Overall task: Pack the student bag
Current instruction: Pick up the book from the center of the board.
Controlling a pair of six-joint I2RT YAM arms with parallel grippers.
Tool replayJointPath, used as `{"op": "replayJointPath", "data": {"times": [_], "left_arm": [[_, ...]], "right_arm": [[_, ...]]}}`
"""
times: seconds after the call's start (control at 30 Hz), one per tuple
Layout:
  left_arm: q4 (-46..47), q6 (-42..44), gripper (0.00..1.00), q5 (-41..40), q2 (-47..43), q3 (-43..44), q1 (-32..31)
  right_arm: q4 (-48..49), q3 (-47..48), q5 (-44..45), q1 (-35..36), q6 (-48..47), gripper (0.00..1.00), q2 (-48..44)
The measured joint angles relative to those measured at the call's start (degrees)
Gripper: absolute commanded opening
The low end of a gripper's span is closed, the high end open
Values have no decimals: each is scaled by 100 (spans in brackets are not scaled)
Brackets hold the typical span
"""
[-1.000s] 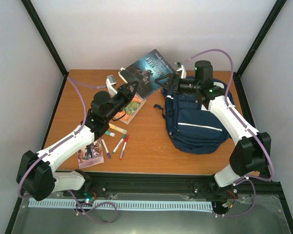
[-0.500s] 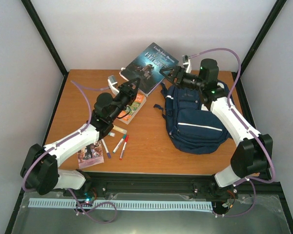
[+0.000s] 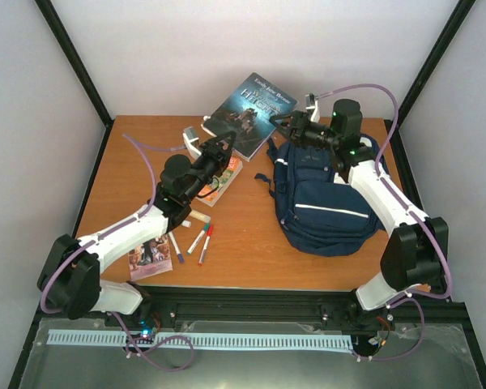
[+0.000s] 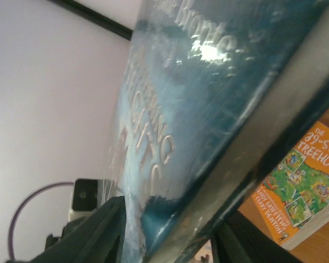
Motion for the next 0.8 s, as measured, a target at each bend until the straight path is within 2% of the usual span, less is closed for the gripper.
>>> {"op": "replayJointPath", "data": {"times": [0.07,0.2,0.23,0.37,0.43,0.57,0.67,0.8], "left_arm": [[9,0,13,-13,28,0,-15],[-11,-26,25,-44,76,0,-35],[-17,-68,32,-26,92,-2,-39],[-216,13,77,199,116,-17,-120],[-254,101,87,321,120,-17,-205],[-415,208,95,560,105,-17,-302],[-798,389,96,654,-4,-20,-302],[-1976,1027,95,719,-409,46,-302]], "right_arm": [[28,-13,17,-17,81,32,50],[131,-33,-4,-52,326,6,96],[192,-33,-26,-63,400,3,96],[472,-31,-144,-98,518,3,94],[476,-76,-136,-105,470,3,107],[435,-149,-160,-219,398,3,181],[256,-149,-138,-433,133,3,186],[-345,-155,-20,-793,-809,3,107]]}}
